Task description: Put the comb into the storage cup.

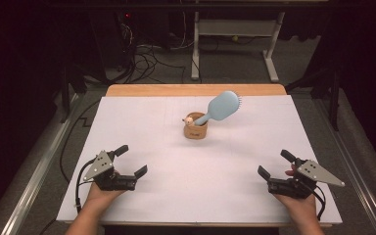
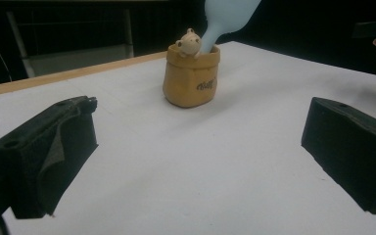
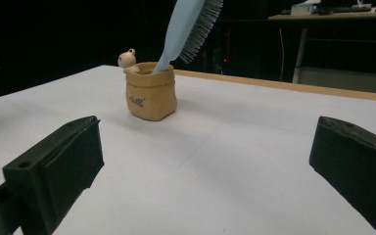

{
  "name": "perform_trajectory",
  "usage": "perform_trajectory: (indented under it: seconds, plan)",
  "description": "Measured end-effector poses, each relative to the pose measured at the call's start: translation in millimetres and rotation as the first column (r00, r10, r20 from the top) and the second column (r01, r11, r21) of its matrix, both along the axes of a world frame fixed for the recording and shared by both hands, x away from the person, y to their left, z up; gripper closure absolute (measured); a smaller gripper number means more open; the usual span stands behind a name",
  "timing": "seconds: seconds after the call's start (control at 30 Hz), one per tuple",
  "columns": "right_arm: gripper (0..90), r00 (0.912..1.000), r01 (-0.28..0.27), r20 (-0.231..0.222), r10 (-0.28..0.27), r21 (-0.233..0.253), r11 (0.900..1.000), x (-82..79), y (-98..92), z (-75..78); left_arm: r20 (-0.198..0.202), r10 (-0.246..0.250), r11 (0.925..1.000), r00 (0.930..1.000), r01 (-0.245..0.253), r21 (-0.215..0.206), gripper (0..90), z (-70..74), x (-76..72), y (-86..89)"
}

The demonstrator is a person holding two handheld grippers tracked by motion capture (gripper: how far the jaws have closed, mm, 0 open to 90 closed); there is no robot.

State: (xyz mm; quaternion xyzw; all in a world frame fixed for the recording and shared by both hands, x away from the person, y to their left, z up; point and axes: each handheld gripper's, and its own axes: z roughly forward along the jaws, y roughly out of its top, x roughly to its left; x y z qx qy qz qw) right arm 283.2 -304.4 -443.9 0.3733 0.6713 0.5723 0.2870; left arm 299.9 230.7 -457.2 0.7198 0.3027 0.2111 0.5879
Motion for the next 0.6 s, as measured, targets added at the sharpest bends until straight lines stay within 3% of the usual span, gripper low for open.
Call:
perform_trajectory:
  seconds: [0.47, 0.6]
  plan:
    - [0.2, 0.9995, 0.017, 0.028, -0.018, 0.027, 0.999, 0.1, -5.0, 1.1, -0.001, 0.006, 1.0, 1.0, -0.006, -0.002, 0.6, -1.1, 0.5, -0.6]
    - [0.2, 0.9992, 0.021, 0.035, -0.021, 0.003, 1.0, -2.0, -2.9, 1.6, 0.0, 0.007, 1.0, 1.0, -0.007, -0.004, 0.2, -1.0, 1.0, -0.9]
